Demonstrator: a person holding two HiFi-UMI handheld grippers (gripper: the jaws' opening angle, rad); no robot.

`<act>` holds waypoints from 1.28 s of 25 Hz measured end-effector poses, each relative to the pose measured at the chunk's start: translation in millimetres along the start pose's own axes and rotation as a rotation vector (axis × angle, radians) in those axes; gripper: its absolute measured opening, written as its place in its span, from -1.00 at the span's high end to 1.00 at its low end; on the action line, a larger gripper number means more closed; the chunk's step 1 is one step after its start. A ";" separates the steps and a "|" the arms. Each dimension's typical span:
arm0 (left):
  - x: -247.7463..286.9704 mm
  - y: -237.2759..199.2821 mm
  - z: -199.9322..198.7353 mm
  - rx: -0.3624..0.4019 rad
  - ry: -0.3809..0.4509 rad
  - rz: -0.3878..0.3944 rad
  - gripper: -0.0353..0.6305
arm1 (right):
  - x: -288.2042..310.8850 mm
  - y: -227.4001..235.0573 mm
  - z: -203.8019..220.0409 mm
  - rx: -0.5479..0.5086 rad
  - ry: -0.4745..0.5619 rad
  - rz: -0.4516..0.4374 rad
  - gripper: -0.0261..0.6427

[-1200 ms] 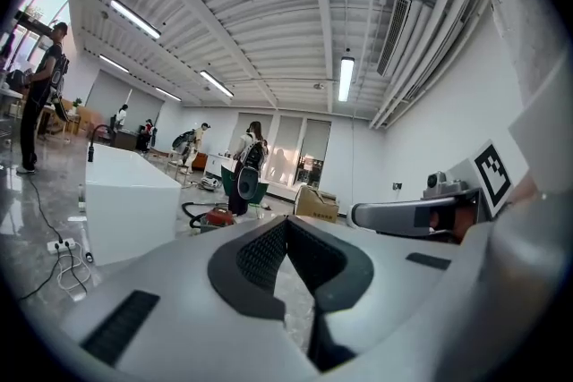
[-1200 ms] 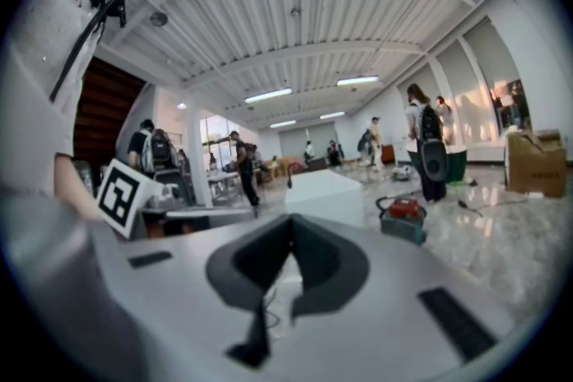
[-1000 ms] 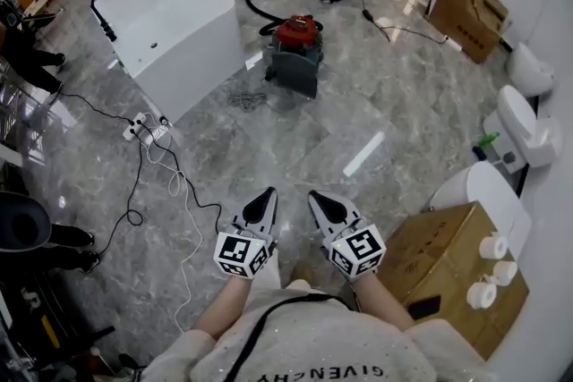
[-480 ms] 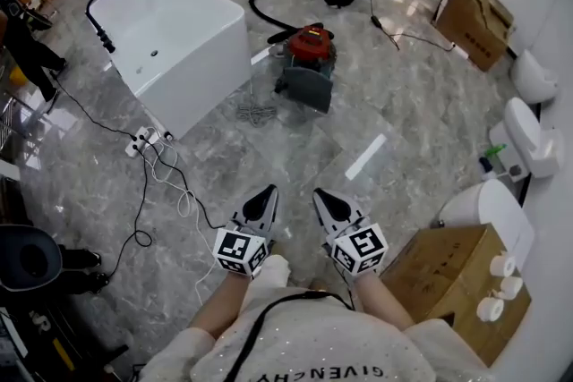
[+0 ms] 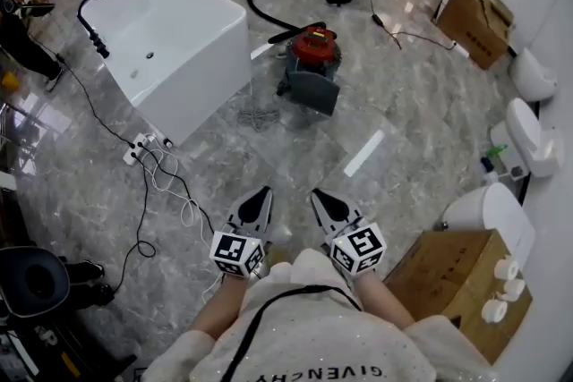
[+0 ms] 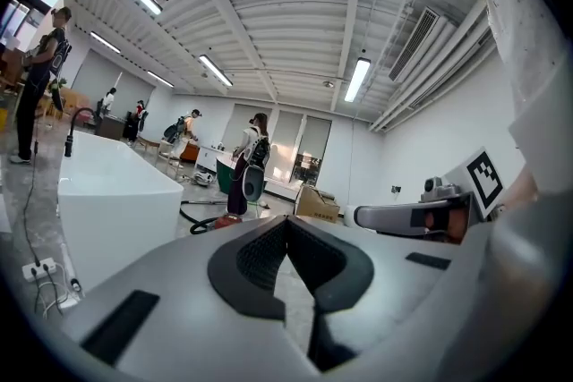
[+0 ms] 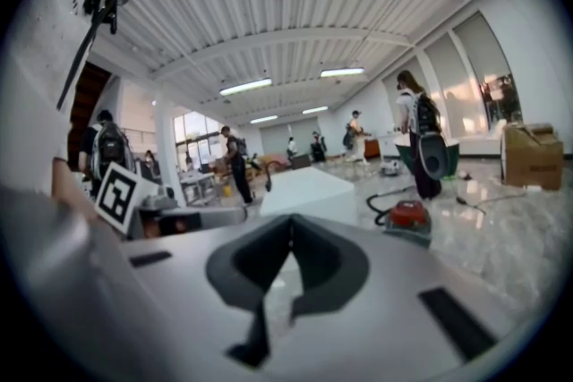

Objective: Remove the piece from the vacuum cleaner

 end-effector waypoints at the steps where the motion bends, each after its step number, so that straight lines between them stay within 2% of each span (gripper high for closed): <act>1: 3.1 -0.4 0.9 -0.005 -0.003 0.006 0.83 | 1.8 2.9 0.0 0.000 -0.003 0.003 0.88; 6: 30.8 1.6 1.3 -0.002 -0.012 0.052 0.83 | 10.1 31.0 -0.2 0.009 -0.013 0.037 0.88; 12: 89.7 -14.8 -7.3 0.005 -0.029 0.072 0.83 | 41.4 79.9 -4.6 0.030 -0.030 0.047 0.88; 21: 197.4 -32.8 -48.5 0.025 -0.002 0.105 0.83 | 96.4 159.3 -48.8 -0.014 -0.021 0.046 0.88; 32: 274.8 -41.5 -53.8 0.008 -0.054 0.106 0.83 | 127.1 226.8 -70.0 -0.022 -0.034 0.053 0.88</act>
Point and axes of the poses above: the fingertips, and each gripper's own axes: x forward along the fingers, y to its right, z out of its underside, the point moved 3 cm from there along -x, backward along the fingers, and after that the axes turned 12 degrees about -z, right-handed, at the moved point
